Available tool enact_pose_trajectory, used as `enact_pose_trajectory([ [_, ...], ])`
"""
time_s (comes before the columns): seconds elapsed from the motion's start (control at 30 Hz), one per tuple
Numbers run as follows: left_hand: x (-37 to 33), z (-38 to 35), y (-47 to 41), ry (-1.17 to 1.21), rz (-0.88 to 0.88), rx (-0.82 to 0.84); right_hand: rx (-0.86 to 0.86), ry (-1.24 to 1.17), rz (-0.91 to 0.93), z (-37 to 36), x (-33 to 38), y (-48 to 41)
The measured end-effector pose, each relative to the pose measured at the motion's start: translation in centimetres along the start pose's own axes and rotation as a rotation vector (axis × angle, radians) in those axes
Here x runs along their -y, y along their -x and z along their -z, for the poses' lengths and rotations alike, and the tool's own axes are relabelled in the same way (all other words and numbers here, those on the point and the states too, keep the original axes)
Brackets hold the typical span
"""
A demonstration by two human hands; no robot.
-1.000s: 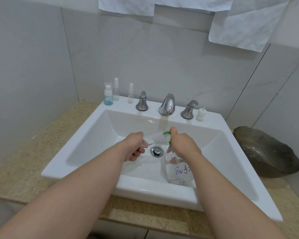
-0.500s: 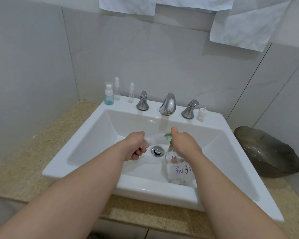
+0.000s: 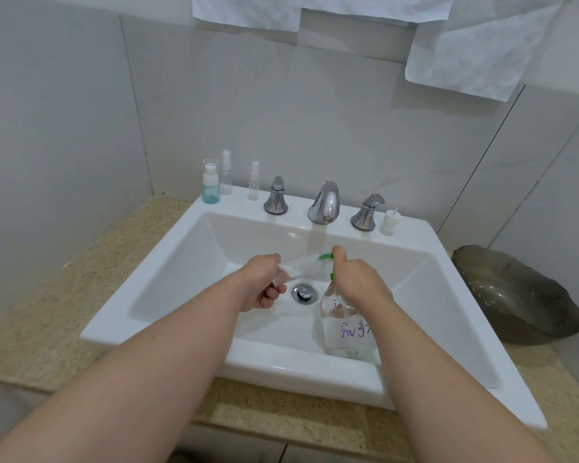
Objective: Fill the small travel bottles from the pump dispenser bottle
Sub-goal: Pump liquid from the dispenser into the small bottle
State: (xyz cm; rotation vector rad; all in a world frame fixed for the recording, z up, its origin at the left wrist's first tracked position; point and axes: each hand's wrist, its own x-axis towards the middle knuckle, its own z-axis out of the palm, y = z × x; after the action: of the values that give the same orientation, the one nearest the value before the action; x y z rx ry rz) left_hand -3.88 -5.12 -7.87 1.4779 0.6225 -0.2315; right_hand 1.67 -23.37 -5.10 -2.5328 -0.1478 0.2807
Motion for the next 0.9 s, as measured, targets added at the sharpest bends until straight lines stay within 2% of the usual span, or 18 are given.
enact_pose_trajectory([
  [0.27,-0.16,-0.13,0.04,0.0,0.003,-0.014,-0.035,-0.059,-0.011,0.21,0.35,0.17],
  [0.6,0.0,-0.12,0.18,-0.028,0.005,-0.02,-0.003,-0.005,0.022,0.4,0.64,0.27],
  [0.9,-0.17,-0.18,0.4,-0.039,0.007,-0.014,-0.039,0.043,0.014,0.19,0.04,0.22],
])
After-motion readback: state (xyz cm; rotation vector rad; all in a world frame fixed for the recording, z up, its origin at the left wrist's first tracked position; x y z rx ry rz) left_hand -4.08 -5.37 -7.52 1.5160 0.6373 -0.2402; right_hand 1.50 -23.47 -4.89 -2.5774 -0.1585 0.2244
